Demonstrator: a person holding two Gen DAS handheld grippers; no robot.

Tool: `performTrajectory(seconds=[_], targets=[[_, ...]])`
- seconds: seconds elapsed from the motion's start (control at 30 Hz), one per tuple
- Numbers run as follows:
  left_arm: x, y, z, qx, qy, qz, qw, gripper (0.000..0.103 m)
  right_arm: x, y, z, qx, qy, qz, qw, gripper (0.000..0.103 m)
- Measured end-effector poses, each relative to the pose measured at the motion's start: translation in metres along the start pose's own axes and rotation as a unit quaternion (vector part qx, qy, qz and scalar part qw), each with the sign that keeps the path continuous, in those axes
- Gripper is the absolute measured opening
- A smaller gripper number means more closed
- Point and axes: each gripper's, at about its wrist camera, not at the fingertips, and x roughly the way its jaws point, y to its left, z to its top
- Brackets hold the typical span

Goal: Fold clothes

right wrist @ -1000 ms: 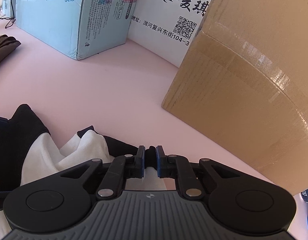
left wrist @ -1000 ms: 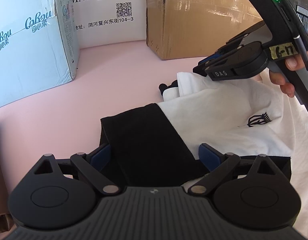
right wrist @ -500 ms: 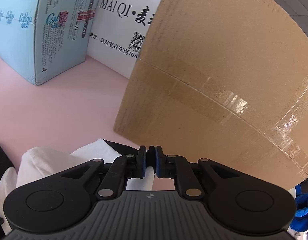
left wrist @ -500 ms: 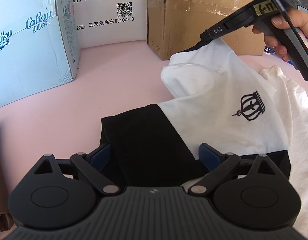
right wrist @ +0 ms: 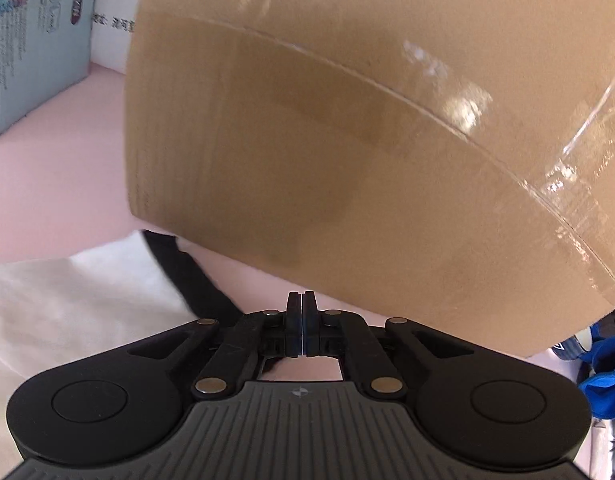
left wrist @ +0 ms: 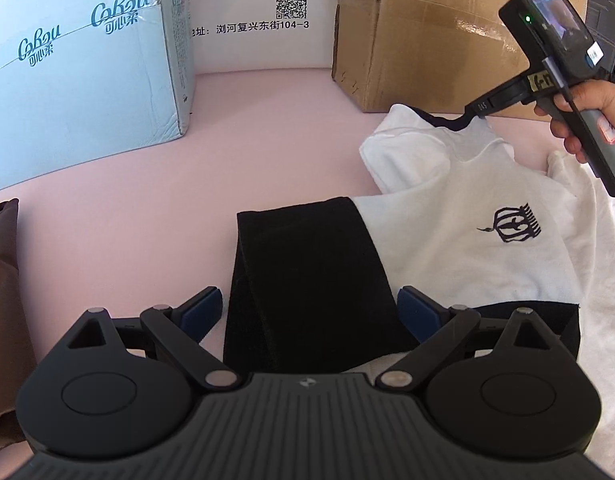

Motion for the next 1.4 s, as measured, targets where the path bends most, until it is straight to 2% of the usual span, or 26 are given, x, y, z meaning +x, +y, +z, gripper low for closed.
performTrajectory(seconds=[0.07, 0.17, 0.23, 0.3, 0.33, 0.4, 0.43, 0.53, 0.57, 0.63, 0.73, 0.93, 1.07, 1.2, 1.3, 1.4], targets=[[-0.001, 0.001, 0.000, -0.003, 0.004, 0.000, 1.0000, 0.094, 0.004, -0.006, -0.004, 0.012, 0.006, 0.011, 1.000, 0.001], [-0.009, 0.001, 0.000, 0.004, -0.001, 0.014, 0.9999, 0.094, -0.005, -0.016, -0.004, 0.024, -0.017, 0.049, 0.998, 0.001], [-0.020, 0.000, 0.001, 0.018, -0.024, 0.042, 0.9987, 0.094, -0.015, -0.019, 0.000, 0.023, -0.034, 0.068, 0.997, 0.001], [-0.031, -0.002, 0.001, 0.042, -0.062, 0.087, 0.9934, 0.094, -0.027, -0.017, 0.006, -0.001, -0.056, 0.089, 0.994, 0.002], [-0.036, -0.003, 0.000, 0.056, -0.080, 0.109, 0.9893, 0.094, -0.033, -0.014, 0.008, -0.018, -0.066, 0.101, 0.992, 0.007], [-0.037, -0.002, 0.002, 0.070, -0.096, 0.126, 0.9849, 0.094, -0.044, -0.009, 0.012, -0.053, -0.085, 0.127, 0.987, 0.013], [-0.038, 0.001, 0.002, 0.070, -0.098, 0.125, 0.9848, 0.094, -0.047, -0.005, 0.013, -0.070, -0.094, 0.141, 0.983, 0.020], [-0.039, 0.008, 0.005, 0.053, -0.097, 0.120, 0.9866, 0.094, -0.056, 0.006, 0.014, -0.108, -0.113, 0.176, 0.972, 0.049], [-0.038, 0.011, 0.006, 0.042, -0.096, 0.116, 0.9876, 0.094, -0.057, 0.010, 0.015, -0.115, -0.118, 0.188, 0.968, 0.050], [-0.037, 0.014, 0.006, 0.032, -0.090, 0.114, 0.9889, 0.094, -0.052, 0.019, 0.019, -0.122, -0.123, 0.209, 0.962, 0.052], [-0.033, 0.016, 0.006, 0.029, -0.086, 0.117, 0.9891, 0.094, -0.044, 0.024, 0.020, -0.127, -0.110, 0.222, 0.961, 0.052], [-0.031, 0.011, 0.003, 0.042, -0.076, 0.107, 0.9904, 0.094, -0.037, 0.016, 0.017, -0.129, -0.101, 0.314, 0.935, 0.055], [-0.029, 0.006, 0.002, 0.052, -0.072, 0.102, 0.9908, 0.094, -0.030, 0.023, 0.020, -0.143, -0.092, 0.325, 0.930, 0.058], [-0.023, 0.003, 0.001, 0.061, -0.061, 0.103, 0.9909, 0.094, -0.023, 0.021, 0.020, -0.138, -0.075, 0.318, 0.935, 0.062], [-0.019, 0.002, 0.000, 0.065, -0.056, 0.109, 0.9903, 0.094, -0.019, 0.023, 0.018, -0.136, -0.072, 0.313, 0.937, 0.058], [-0.017, 0.004, 0.001, 0.061, -0.054, 0.115, 0.9900, 0.094, -0.020, 0.024, 0.017, -0.133, -0.086, 0.303, 0.940, 0.040]])
